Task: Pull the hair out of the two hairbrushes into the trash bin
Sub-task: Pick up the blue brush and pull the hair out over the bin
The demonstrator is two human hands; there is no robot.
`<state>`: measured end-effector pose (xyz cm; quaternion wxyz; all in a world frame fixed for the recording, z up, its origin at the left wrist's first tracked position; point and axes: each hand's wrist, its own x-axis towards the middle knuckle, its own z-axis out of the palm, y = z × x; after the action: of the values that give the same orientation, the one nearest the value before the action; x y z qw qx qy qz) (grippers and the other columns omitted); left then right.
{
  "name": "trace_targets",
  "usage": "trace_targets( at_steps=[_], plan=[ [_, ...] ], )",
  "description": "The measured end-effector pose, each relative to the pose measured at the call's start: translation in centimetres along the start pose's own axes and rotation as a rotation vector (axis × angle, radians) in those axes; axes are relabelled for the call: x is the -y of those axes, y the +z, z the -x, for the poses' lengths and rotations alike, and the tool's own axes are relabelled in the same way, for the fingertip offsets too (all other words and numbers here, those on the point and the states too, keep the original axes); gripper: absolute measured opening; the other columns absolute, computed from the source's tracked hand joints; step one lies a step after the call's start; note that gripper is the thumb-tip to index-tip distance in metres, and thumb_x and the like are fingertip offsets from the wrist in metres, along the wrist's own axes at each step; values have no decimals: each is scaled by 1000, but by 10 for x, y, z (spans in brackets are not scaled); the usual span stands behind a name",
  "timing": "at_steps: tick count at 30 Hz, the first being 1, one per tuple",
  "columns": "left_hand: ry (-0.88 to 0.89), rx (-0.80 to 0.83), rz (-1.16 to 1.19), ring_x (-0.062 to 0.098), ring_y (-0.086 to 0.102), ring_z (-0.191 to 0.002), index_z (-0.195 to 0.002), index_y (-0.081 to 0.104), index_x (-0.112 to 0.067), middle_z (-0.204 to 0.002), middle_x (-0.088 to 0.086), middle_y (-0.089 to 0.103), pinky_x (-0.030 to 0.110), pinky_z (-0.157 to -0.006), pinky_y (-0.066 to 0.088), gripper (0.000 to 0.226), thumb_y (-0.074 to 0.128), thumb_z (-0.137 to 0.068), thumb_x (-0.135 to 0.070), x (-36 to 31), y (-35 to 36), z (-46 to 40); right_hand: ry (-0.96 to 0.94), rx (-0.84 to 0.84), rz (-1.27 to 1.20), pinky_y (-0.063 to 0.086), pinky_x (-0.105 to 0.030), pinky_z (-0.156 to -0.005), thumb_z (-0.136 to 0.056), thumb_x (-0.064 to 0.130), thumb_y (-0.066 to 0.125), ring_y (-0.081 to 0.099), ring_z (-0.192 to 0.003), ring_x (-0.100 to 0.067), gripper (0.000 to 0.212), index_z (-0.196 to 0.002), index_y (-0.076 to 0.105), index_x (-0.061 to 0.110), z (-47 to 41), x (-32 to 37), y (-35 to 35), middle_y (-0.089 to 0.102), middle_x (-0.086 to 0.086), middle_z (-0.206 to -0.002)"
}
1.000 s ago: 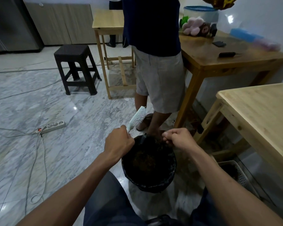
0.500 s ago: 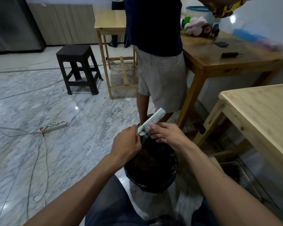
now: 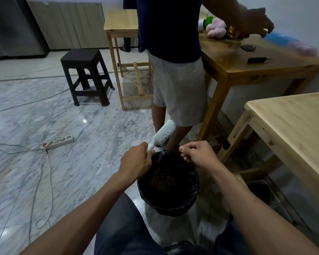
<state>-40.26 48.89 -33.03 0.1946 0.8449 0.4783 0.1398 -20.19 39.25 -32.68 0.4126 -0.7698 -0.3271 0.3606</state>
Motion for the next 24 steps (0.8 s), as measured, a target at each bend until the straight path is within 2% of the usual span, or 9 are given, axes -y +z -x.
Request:
trace_targets(
  at_steps=[2,4,7,10,14,17,19,21,24],
  plan=[
    [-6,14,20,20,55,-62,-100,58,-20,-74,2,62,30,-49,32,26,47,-98,-44,1,0,1,21,79,62,57,-18,-72,-99,14,67,73,-82,-9,14,-101,80,13,-2,-5,1,80,-1,-91],
    [-7,37,51,19,57,-63,-101,58,-21,-73,1,64,31,-51,36,30,43,-100,-47,0,1,3,7,153,80,51,-19,-88,-100,15,64,69,-108,-9,29,-127,72,17,-4,-6,5,77,5,-115],
    [19,77,121,21,59,-64,-84,58,-17,-69,2,63,36,-57,43,47,31,-103,-51,-6,0,6,93,188,-174,50,-35,-103,-96,48,66,67,-115,-14,45,-135,61,26,-7,0,14,70,3,-127],
    [39,115,219,25,59,-61,-65,46,-23,-62,3,58,37,-59,42,50,26,-105,-44,-12,2,13,96,175,-435,59,-32,-87,-98,43,66,76,-97,-16,32,-115,70,16,-8,10,18,79,-3,-109],
    [-79,198,181,32,63,-62,-65,45,-14,-65,12,61,42,-60,52,37,33,-100,-20,-8,10,7,-22,45,-481,58,-18,-65,-98,25,69,75,-73,-6,21,-111,70,8,-4,21,15,78,-4,-95],
    [-193,345,-43,29,55,-74,-93,47,-5,-84,12,55,35,-55,41,8,48,-91,-12,-8,10,3,-88,-8,-476,55,-14,-58,-99,18,68,73,-66,1,20,-116,67,9,-1,24,8,75,2,-91],
    [-163,368,-146,35,54,-99,-126,40,-4,-109,18,55,41,-74,47,43,57,-89,-18,-7,12,3,-97,-26,-473,57,-15,-60,-97,17,70,75,-70,1,17,-114,67,14,0,28,-1,75,5,-92],
    [-74,310,-73,37,44,-119,-144,29,-9,-128,18,48,47,-92,46,69,62,-85,-21,-11,14,4,-112,-44,-450,61,-20,-70,-96,18,72,76,-78,-3,19,-115,67,15,-1,28,-7,76,4,-97],
    [35,258,237,29,51,-118,-149,28,-19,-131,10,51,42,-93,49,72,63,-87,-30,-24,16,4,-117,-56,-429,62,-37,-91,-95,21,74,76,-99,-17,13,-107,70,23,-3,27,-10,78,-1,-105]
  ],
)
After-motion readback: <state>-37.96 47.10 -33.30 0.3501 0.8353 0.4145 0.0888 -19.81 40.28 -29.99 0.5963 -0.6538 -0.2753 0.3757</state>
